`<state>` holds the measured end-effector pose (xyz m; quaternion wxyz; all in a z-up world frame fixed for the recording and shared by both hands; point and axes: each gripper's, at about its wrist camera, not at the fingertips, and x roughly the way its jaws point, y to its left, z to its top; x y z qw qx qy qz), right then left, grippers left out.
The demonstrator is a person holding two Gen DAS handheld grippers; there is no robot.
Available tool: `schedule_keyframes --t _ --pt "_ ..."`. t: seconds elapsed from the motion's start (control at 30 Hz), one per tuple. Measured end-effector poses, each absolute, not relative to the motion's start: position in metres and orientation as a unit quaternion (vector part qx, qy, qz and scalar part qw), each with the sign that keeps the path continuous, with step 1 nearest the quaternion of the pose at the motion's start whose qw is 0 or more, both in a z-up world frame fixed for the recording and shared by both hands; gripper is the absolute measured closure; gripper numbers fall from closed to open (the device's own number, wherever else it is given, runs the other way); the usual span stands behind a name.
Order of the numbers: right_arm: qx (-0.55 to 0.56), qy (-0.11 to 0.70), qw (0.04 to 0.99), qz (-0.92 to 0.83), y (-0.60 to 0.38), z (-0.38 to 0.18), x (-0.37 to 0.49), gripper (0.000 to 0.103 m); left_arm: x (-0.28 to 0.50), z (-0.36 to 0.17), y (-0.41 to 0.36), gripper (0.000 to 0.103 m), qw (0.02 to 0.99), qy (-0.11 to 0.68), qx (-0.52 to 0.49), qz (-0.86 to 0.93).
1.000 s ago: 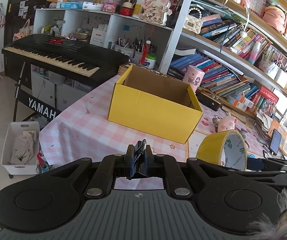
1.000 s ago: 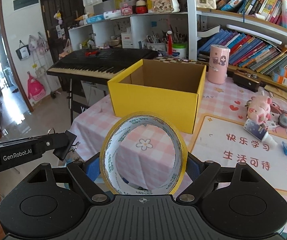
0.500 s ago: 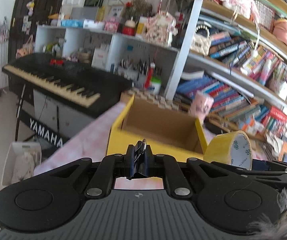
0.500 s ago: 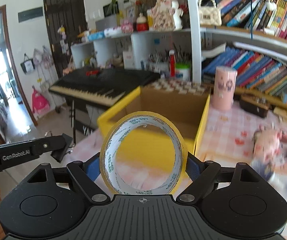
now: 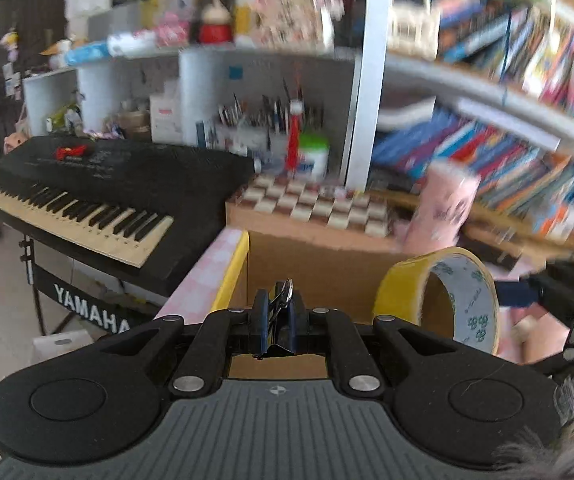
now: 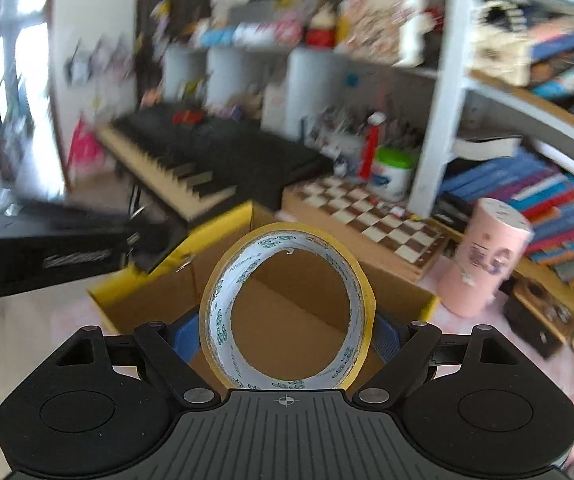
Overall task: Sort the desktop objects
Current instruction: 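Open the right gripper to drop the tape while the left gripper releases the clip into the box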
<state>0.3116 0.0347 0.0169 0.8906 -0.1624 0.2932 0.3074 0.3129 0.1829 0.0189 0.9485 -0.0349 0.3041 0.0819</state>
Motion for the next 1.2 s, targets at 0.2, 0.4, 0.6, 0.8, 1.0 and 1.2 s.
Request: schedule_keyframes --t 0.2,0.4,0.6,0.8,1.0,1.2 --pt "-0.275 0.335 0.832 0.346 0.070 -0.027 0.350 0.018 0.376 -0.031 0.181 0.094 0.914 0.391 0.021 0.103" --pt "-0.341 0.363 0.788 0.361 0.079 -0.056 0.369 0.018 0.403 -0.052 0.181 0.094 0.893 0.437 0.045 0.098" --pt "-0.347 0.382 0.776 0.362 0.081 -0.064 0.374 0.018 0.408 -0.055 0.175 0.086 0.891 0.444 0.047 0.080" --pt "-0.323 0.347 0.814 0.336 0.072 -0.050 0.368 0.012 0.384 -0.024 0.163 0.028 0.929 0.361 0.047 0.069" --pt "-0.226 0.284 0.878 0.313 0.032 0.004 0.338 0.012 0.312 0.034 0.152 0.016 0.968 0.239 0.031 0.065" --pt "-0.110 0.189 0.938 0.269 -0.029 0.053 0.260 0.012 0.229 0.072 0.141 0.003 0.984 0.163 -0.001 0.070"
